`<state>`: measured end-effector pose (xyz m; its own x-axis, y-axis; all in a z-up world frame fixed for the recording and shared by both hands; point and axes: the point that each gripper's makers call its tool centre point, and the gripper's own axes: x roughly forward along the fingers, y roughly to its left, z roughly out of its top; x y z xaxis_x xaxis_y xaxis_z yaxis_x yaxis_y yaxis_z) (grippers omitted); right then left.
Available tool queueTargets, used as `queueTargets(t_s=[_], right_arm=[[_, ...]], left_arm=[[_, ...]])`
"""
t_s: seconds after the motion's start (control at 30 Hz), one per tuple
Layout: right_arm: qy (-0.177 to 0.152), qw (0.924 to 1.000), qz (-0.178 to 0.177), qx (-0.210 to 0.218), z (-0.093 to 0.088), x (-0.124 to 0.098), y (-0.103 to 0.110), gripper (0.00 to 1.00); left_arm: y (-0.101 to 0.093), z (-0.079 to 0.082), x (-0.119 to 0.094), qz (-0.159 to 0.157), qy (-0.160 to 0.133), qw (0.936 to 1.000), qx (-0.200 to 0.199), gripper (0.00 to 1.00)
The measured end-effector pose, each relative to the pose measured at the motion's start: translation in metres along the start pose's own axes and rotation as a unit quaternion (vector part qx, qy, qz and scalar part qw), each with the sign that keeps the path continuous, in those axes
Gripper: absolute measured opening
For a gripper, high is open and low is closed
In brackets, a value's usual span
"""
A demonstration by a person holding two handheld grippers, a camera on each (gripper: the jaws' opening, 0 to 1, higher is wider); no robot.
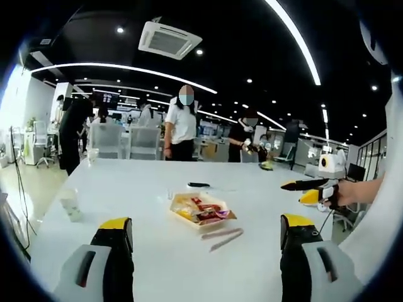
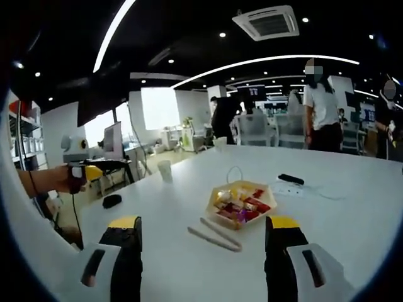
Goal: Place the target food into the container with the food tongs after gripping and lifting it, then release it inside without dropping or visibly crushing the food.
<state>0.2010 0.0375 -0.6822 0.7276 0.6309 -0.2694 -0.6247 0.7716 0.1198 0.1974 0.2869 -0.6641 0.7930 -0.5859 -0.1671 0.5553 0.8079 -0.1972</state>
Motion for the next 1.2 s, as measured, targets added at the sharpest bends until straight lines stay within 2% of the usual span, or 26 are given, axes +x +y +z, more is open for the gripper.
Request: queueTargets(t_s=[1.2], right_arm=[[0.011,0.9998,-0.001,0.019,-0.012,0.005,-0.001,0.80]], left_arm=[[-0.001,-0.012,0.007,-0.008,0.011,0.9997,-0.020,0.95]])
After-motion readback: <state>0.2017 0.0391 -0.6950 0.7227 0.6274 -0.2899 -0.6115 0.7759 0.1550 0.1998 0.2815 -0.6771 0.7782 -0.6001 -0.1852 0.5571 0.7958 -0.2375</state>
